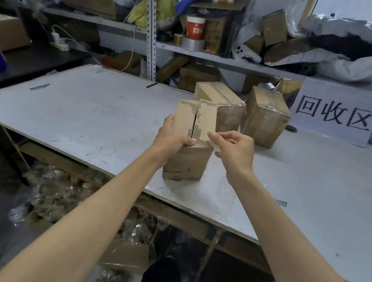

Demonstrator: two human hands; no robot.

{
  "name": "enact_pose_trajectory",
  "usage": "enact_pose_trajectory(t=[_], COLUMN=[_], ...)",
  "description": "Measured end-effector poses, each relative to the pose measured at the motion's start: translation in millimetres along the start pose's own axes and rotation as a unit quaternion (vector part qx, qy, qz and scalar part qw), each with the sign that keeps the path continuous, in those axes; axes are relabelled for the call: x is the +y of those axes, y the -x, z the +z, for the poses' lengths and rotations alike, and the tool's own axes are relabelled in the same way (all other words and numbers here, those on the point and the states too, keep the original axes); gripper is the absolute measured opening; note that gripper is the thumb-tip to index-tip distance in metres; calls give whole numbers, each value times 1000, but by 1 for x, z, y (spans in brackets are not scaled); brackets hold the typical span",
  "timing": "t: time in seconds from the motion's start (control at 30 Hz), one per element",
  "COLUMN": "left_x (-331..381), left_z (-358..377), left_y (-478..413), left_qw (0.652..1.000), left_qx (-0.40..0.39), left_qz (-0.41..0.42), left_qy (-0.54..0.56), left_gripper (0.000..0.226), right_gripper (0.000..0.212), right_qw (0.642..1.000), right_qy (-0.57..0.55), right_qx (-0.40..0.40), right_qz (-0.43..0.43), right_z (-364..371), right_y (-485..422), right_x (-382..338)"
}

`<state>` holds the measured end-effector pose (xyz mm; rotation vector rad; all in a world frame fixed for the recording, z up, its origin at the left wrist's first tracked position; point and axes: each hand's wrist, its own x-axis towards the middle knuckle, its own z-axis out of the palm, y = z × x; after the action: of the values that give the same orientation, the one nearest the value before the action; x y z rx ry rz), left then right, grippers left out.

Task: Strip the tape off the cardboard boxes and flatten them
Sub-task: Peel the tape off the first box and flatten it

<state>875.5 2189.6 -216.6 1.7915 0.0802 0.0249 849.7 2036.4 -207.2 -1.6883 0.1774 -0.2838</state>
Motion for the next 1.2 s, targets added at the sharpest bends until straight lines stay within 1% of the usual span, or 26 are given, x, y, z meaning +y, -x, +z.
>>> enact_pose_trajectory(t=[0.07,0.1,0.17,0.23,0.27,0.3,0.37,0.5,0.6,0.67,0.7,0.77,0.83,0.93,1.0,1.2], left_x=[-2,-3,-4,-4,-4,-4,-4,-6,-6,-10,-12,-11,-11,-10,-12,-13], left_z=[1,0,-2,-2,-1,0,-1,-5,-6,-11,-12,-11,-7,-2,-1,4], left_y=[1,1,2,2,3,3,5,5,5,3,4,3,1,0,-1,-3], left_qw=[1000,1000,1000,1000,1000,1000,1000,999,1000,999,998,998,999,999,999,999], left_qx=[1,3,7,8,8,6,3,8,15,47,58,56,41,43,40,32], left_qz=[2,4,5,9,11,13,13,-8,-15,-21,-24,-20,-24,-17,-17,-11], left_qy=[0,5,12,9,7,8,16,34,22,8,7,6,1,-11,-21,-20], left_gripper=[89,89,88,87,87,87,86,81,78,76,75,75,74,73,73,74], right_gripper=[22,23,24,22,20,17,14,14,18,21,23,25,29,35,33,25], right_qw=[999,998,996,984,975,966,957,950,945,951,961,983,995,989,979,967], right_qy=[-9,-2,9,-39,-77,-114,-159,-191,-203,-199,-178,-106,-15,102,126,150], right_qx=[36,30,-32,-93,-103,-105,-101,-68,-42,-8,13,44,72,102,137,176], right_qz=[38,50,83,149,183,207,221,239,253,235,211,145,72,-32,-77,-106], right_z=[0,-1,-6,-13,-17,-20,-25,-32,-39,-48,-52,-59,-60,-61,-65,-68], right_y=[-5,-8,-10,-14,-16,-16,-16,-10,-8,-9,-10,-12,-11,-11,-16,-25], right_x=[0,0,-3,-6,-7,-6,-2,13,18,19,19,20,23,29,32,45])
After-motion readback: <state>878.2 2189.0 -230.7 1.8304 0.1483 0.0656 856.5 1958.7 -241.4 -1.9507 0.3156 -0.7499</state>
